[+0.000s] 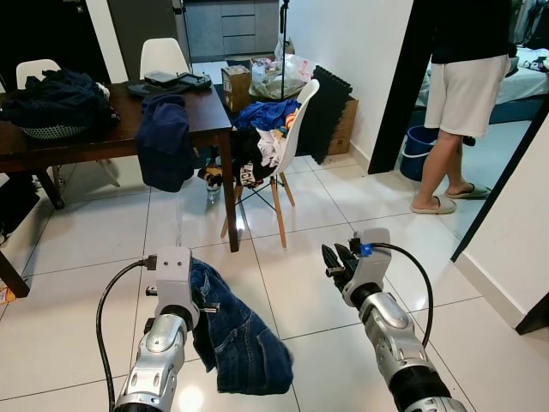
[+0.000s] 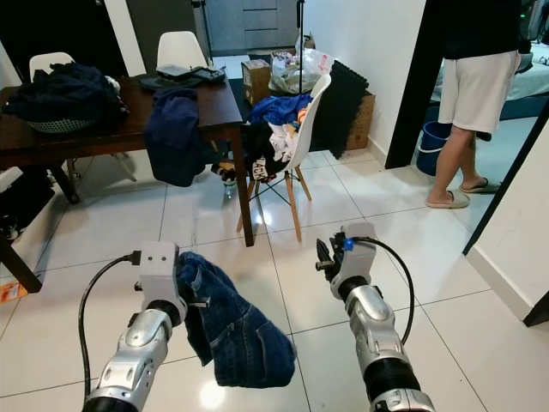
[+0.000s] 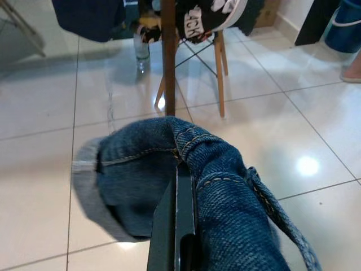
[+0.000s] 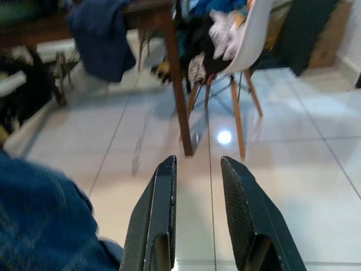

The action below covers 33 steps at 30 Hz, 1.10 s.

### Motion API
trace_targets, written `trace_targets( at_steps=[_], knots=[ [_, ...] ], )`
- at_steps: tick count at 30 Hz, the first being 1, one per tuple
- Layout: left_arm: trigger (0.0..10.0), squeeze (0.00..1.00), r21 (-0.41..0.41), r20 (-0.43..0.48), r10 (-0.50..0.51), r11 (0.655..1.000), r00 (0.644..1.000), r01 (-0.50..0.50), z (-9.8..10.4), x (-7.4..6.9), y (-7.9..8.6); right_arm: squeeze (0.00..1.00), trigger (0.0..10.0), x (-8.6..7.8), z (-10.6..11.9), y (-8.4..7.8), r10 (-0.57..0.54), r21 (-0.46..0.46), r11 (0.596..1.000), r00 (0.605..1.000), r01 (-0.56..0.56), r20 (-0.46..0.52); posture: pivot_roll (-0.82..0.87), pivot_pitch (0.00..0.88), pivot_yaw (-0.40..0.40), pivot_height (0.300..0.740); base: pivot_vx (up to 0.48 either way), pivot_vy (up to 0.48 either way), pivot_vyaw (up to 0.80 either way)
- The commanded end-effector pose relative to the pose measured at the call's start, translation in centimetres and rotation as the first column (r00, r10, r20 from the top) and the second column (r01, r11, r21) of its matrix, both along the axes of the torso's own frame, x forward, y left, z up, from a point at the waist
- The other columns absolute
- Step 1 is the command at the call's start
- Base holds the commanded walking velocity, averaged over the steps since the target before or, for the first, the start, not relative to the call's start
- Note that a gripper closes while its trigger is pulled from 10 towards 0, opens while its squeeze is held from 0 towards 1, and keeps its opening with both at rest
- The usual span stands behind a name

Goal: Hang hanger

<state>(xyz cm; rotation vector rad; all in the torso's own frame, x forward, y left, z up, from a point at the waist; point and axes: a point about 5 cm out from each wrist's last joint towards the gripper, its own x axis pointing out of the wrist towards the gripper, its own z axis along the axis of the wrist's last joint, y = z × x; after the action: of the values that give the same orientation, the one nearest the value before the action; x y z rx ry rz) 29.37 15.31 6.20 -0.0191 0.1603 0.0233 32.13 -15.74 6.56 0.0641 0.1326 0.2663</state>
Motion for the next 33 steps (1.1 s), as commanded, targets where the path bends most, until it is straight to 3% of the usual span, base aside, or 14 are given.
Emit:
trace_targets(
  at_steps=[1, 5, 7, 16, 22, 25, 27, 30, 33],
  knots=[
    [10.0, 0.00, -0.003, 0.024, 0.006, 1.000, 1.000, -0.006, 0.6, 0.1, 0.0, 0.00, 10.0, -0.2, -0.5, 0.1, 0.012, -0.006, 1.000, 1.000, -0.012, -0.028, -0.08, 0.000, -0.003, 0.740, 0.000, -0.480, 0.00],
    [10.0, 0.00, 0.002, 0.012, 0.001, 1.000, 1.000, -0.001, 0.4, 0.0, -0.1, 0.00, 10.0, -1.2, -1.9, 0.2, 0.032, -0.046, 0.998, 0.996, -0.036, -0.079, -0.07, 0.000, -0.007, 0.740, 0.000, -0.480, 0.00],
    [10.0, 0.00, -0.033, -0.005, 0.020, 0.999, 1.000, -0.020, 0.1, -0.2, -0.1, 0.00, 10.0, -1.9, -3.0, 0.1, 0.032, -0.065, 0.997, 0.993, -0.040, -0.115, -0.08, 0.000, -0.005, 0.740, 0.000, 0.000, 0.00],
    [10.0, 0.00, -0.038, -0.014, 0.024, 0.999, 1.000, -0.024, -0.1, -0.3, -0.1, 0.00, 10.0, -2.1, -3.2, 0.0, 0.021, -0.068, 0.997, 0.992, -0.030, -0.126, -0.08, 0.000, -0.004, 0.740, 0.000, 0.000, 0.00],
    [10.0, 0.00, 0.004, -0.020, 0.008, 1.000, 1.000, -0.008, -0.3, -0.4, 0.0, 0.00, 10.0, -2.2, -3.3, 0.0, 0.013, -0.068, 0.997, 0.991, -0.022, -0.130, -0.08, 0.000, -0.001, 0.740, 0.000, 0.000, 0.00],
    [10.0, 0.00, 0.025, -0.057, 0.003, 1.000, 0.998, -0.002, -1.3, -0.7, 0.2, 0.00, 10.0, -2.5, -3.8, -0.2, -0.002, -0.065, 0.998, 0.989, -0.007, -0.145, -0.08, 0.000, 0.004, 0.740, 0.000, 0.000, 0.00],
    [10.0, 0.00, 0.051, -0.168, -0.016, 0.998, 0.986, 0.025, -3.8, -1.5, 0.6, 0.00, 10.0, -3.2, -5.4, -1.0, -0.082, -0.061, 0.996, 0.975, 0.071, -0.206, -0.08, 0.000, 0.009, 0.740, 0.000, 0.000, 0.00],
    [10.0, 0.00, 0.051, -0.168, -0.016, 0.998, 0.986, 0.025, -3.8, -1.5, 0.6, 0.00, 10.0, -3.2, -5.4, -1.0, -0.082, -0.061, 0.996, 0.975, 0.071, -0.206, -0.08, 0.000, 0.009, 0.740, 0.000, 0.000, 0.00],
    [10.0, 0.00, 0.059, -0.238, -0.035, 0.997, 0.971, 0.050, -5.2, -2.0, 0.6, 0.00, 10.0, -3.7, -6.4, -1.2, -0.114, -0.087, 0.992, 0.960, 0.095, -0.257, -0.08, 0.000, 0.011, 0.740, 0.000, 0.000, 0.00]
  ],
)
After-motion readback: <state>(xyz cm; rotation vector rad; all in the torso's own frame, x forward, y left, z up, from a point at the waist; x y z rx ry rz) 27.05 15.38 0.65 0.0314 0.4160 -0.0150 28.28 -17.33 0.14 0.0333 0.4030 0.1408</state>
